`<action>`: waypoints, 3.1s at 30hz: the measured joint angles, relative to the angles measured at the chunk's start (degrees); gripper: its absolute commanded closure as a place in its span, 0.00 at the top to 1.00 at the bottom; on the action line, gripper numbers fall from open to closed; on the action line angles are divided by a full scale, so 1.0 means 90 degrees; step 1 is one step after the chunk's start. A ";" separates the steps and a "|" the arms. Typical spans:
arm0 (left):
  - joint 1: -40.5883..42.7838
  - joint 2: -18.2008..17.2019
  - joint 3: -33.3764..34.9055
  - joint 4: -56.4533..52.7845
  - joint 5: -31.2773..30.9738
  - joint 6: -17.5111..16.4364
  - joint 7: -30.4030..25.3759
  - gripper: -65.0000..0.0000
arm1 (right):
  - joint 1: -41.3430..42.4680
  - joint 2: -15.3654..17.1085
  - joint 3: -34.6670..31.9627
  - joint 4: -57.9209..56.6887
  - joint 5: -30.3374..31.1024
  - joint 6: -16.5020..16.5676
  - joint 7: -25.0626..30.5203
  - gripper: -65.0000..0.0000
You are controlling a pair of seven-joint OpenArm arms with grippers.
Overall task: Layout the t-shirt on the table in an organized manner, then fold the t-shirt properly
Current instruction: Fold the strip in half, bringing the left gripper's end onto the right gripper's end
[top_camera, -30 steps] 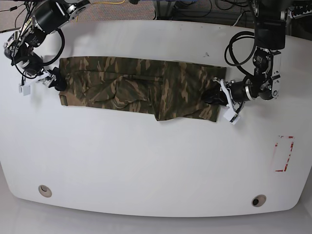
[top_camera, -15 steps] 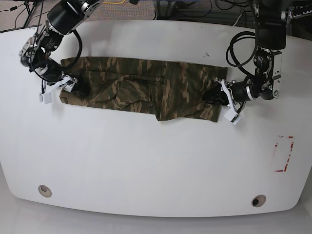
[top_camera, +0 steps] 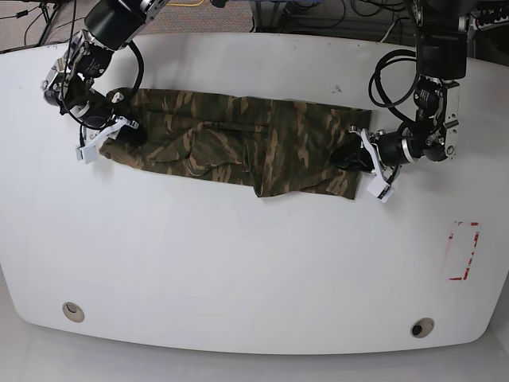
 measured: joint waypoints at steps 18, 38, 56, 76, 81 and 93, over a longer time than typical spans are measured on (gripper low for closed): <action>-0.0107 0.0716 0.0471 0.0061 0.0403 0.0566 -0.0165 0.09 | -0.0430 0.0155 -0.0651 0.3237 -0.0087 0.0002 -0.0454 0.03; -0.0070 0.2115 0.0539 0.0051 0.0709 0.1554 0.0046 0.09 | -0.0289 -0.0104 -0.2242 0.3929 -0.0107 -0.0002 -0.0452 0.03; -0.0131 0.2470 0.0576 -0.0019 0.0860 0.1632 0.0214 0.09 | -0.0248 -0.0736 -0.2980 0.3937 -0.0107 0.0000 -0.0440 0.04; -0.0134 0.2470 0.0576 -0.0019 0.0860 0.1632 0.0221 0.10 | -0.0617 -0.1292 -0.3791 0.3905 -0.1333 -0.0002 0.0109 0.48; -0.0136 0.2470 0.0576 -0.0019 0.0857 0.1632 0.0221 0.10 | -0.0765 -0.1297 -0.4146 0.3905 -0.1362 0.0000 0.0226 0.68; -0.0134 0.2470 0.0576 0.0034 0.0857 0.1630 0.0272 0.13 | -0.0882 -0.1285 -0.4408 0.3905 -0.1379 0.0000 0.0323 0.82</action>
